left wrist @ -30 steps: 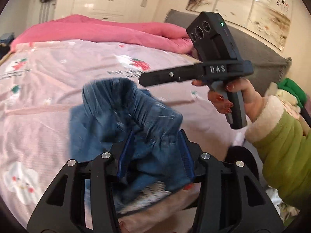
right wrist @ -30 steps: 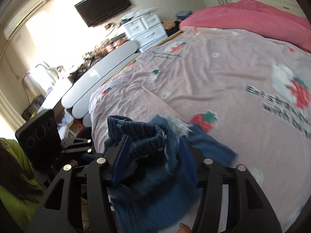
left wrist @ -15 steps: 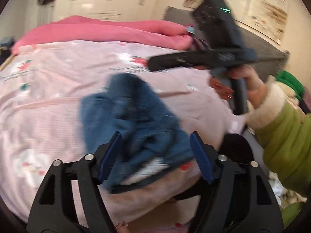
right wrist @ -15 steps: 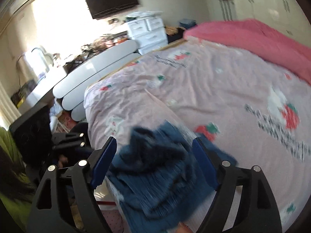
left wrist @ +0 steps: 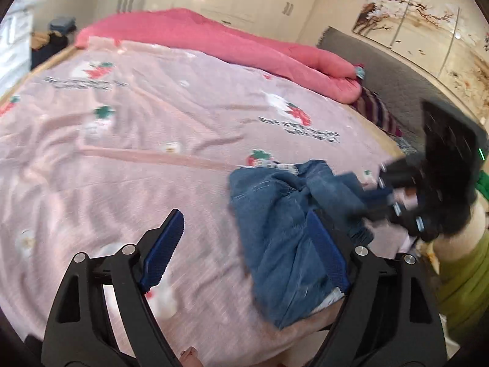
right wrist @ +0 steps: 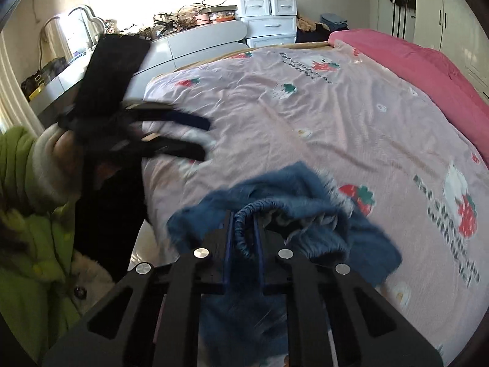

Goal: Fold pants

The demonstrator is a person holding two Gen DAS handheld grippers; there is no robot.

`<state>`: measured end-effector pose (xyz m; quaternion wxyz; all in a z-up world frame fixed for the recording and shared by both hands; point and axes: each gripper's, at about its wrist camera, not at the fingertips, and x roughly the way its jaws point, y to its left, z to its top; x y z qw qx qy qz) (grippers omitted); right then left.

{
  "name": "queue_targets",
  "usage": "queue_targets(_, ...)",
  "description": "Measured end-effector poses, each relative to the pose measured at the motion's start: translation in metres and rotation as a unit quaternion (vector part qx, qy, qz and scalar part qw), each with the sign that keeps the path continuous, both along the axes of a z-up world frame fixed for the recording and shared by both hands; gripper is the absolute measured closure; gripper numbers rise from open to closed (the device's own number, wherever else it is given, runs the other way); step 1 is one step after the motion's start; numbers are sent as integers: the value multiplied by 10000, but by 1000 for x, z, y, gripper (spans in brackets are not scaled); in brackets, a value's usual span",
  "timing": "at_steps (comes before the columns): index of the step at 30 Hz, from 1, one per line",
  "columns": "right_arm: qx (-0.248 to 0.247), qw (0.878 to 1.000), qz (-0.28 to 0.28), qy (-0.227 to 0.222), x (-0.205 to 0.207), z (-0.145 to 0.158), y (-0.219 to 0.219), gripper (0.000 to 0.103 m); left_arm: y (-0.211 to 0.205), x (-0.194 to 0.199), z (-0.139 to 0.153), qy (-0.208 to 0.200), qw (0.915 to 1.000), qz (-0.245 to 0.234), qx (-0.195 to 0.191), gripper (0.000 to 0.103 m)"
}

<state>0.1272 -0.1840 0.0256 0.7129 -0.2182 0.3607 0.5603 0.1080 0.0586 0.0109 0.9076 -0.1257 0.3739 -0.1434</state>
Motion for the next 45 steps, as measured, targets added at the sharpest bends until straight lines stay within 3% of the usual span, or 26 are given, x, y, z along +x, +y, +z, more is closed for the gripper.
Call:
queue_targets(3, -32, 10000, -82, 16, -14, -6, -16, 91, -19, 30, -8, 312, 9974, -459, -469, 28)
queue_targets(9, -186, 9983, -422, 347, -13, -32, -48, 93, -47, 64, -23, 586, 9946, -712, -471, 32)
queue_targets(16, -75, 9943, -780, 718, -9, -66, -72, 93, -65, 79, -41, 756, 9934, -863, 53, 33)
queue_targets(19, 47, 9929, -935, 733, -13, -63, -73, 92, -71, 83, -49, 783, 9925, -893, 274, 33)
queue_targets(24, 293, 9966, -766, 109, -40, -20, -63, 88, -60, 89, -47, 896, 9916, -921, -113, 32)
queue_targets(27, 402, 9978, -416, -337, -62, 1, -44, 62, -57, 91, -46, 992, 9899, -1000, -180, 32)
queue_targets(31, 36, 9936, -49, -1126, -85, 11, -13, 58, -59, 95, -44, 1041, 9884, -1099, -109, 32)
queue_targets(35, -22, 9937, -304, -1079, -75, 15, -20, 58, -59, 96, -43, 1045, 9879, -1139, -125, 31)
queue_targets(40, -462, 9910, -911, -866, -65, -1, -47, 59, -61, 96, -45, 1021, 9877, -1179, -127, 30)
queue_targets(43, 96, 9944, -593, -868, -82, 17, -53, 59, -60, 95, -42, 1006, 9876, -1196, -173, 30)
queue_targets(45, 186, 9943, -157, -1039, -96, 23, -35, 59, -59, 95, -39, 995, 9874, -1214, -175, 30)
